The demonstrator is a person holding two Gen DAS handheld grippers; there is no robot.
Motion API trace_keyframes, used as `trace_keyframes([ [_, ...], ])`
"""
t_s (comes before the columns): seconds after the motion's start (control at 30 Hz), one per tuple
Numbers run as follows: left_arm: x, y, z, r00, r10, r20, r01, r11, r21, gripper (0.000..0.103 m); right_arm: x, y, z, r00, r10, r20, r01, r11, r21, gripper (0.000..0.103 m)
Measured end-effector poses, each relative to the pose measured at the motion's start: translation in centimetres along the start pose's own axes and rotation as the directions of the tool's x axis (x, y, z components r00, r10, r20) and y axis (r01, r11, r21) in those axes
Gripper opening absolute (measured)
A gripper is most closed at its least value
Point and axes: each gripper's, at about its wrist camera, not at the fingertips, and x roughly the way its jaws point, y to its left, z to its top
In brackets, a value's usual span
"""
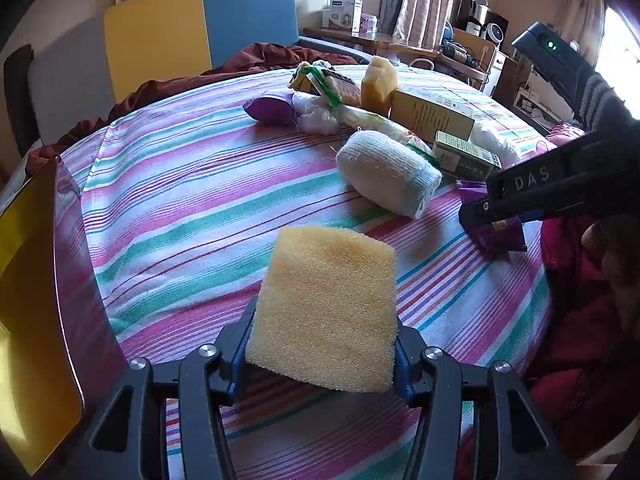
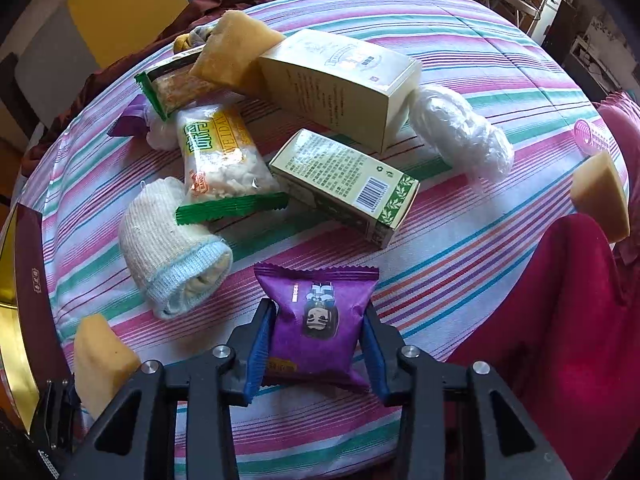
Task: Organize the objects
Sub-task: 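Grasp the yellow sponge with the left tool while the right tool grasps the purple packet, then carry the yellow sponge into the gold tray and open the left tool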
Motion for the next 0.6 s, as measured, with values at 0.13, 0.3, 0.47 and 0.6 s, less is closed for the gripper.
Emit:
trace_keyframes([
  [0.13, -1.4, 1.1, -0.3, 0.999, -0.037, -0.008, 0.036, 0.997, -0.075, 0.054, 0.5, 0.7, -0.4, 1.0, -0.02, 0.012, 0.021, 0.999, -0.039, 0.042],
  [0.3, -5.6, 2.7, -0.3, 0.997, -0.036, 0.071, 0.044, 0.993, -0.113, 0.054, 1.0, 0.7, -0.9, 1.0, -0.015, 0.016, 0.015, 0.999, -0.041, 0.042],
  [0.47, -9.8, 7.2, 0.4, 0.991, 0.006, 0.133, 0.025, 0.974, -0.227, 0.054, 1.6, 0.8, -1.4, 0.999, -0.019, 0.025, 0.02, 0.998, -0.051, 0.042],
  [0.6, -12.0, 13.6, 0.3, 0.986, 0.107, 0.125, -0.054, 0.929, -0.367, 0.054, 2.1, 0.9, -2.0, 0.999, -0.023, 0.036, 0.025, 0.998, -0.064, 0.042],
])
